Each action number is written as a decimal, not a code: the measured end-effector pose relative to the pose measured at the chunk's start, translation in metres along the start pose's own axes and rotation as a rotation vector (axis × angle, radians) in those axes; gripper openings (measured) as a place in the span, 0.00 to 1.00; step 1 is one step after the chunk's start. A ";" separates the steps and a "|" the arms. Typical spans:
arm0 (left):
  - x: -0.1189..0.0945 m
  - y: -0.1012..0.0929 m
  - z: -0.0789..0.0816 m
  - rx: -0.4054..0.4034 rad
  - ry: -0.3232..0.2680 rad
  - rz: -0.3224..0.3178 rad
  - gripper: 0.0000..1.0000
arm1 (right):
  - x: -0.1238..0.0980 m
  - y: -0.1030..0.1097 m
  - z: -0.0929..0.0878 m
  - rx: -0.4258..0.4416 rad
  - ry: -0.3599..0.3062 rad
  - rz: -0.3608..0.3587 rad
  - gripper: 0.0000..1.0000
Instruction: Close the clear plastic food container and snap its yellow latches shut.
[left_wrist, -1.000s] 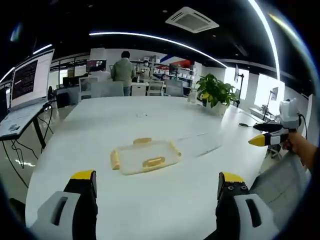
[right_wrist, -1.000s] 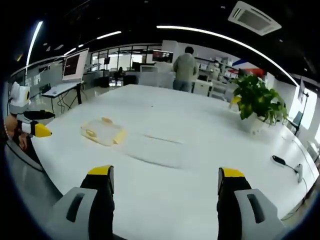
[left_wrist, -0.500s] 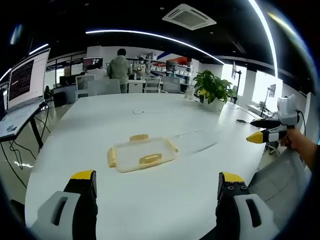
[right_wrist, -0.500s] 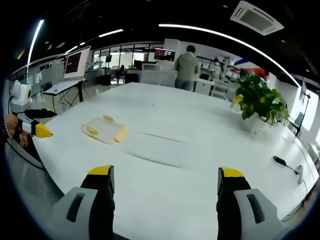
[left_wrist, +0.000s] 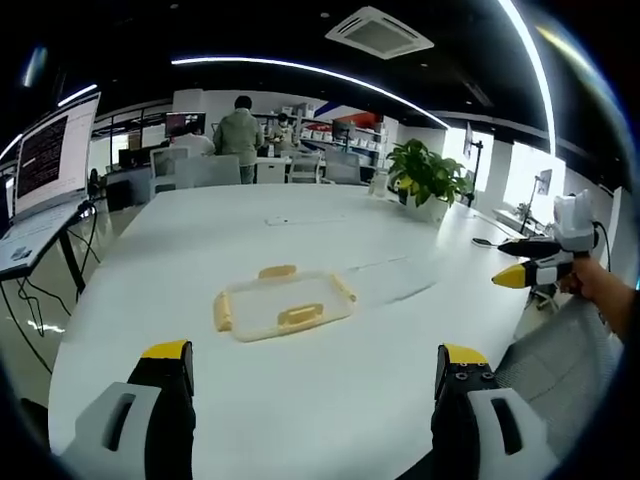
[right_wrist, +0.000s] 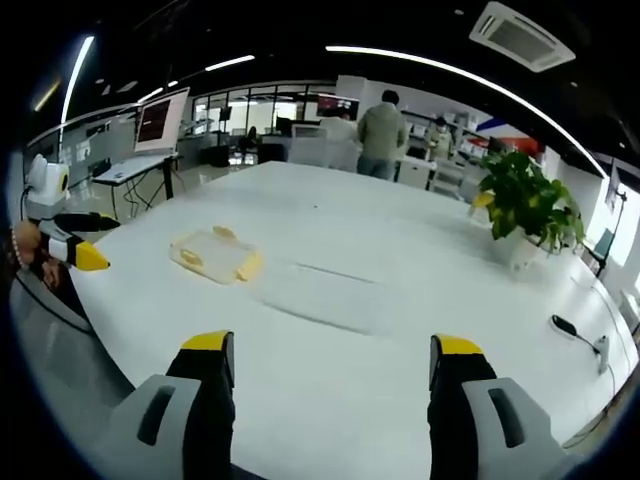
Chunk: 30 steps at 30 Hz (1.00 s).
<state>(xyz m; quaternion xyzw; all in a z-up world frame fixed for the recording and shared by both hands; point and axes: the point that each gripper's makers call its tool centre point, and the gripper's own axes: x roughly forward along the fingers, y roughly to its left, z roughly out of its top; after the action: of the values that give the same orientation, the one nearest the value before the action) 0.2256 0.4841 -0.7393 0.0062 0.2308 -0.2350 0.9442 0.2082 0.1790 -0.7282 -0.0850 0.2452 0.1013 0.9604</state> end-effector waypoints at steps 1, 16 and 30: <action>0.000 0.000 -0.001 0.001 0.002 -0.001 0.99 | 0.000 0.000 0.000 0.001 0.002 0.001 0.77; 0.000 0.003 0.004 -0.013 -0.021 0.008 0.98 | 0.003 0.000 -0.005 0.001 0.028 0.008 0.75; 0.003 -0.001 0.003 -0.020 -0.009 -0.010 0.99 | 0.005 0.002 -0.006 -0.015 0.041 0.018 0.75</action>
<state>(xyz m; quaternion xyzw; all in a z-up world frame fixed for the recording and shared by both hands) 0.2295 0.4817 -0.7377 -0.0054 0.2286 -0.2376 0.9441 0.2092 0.1807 -0.7358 -0.0920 0.2648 0.1102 0.9536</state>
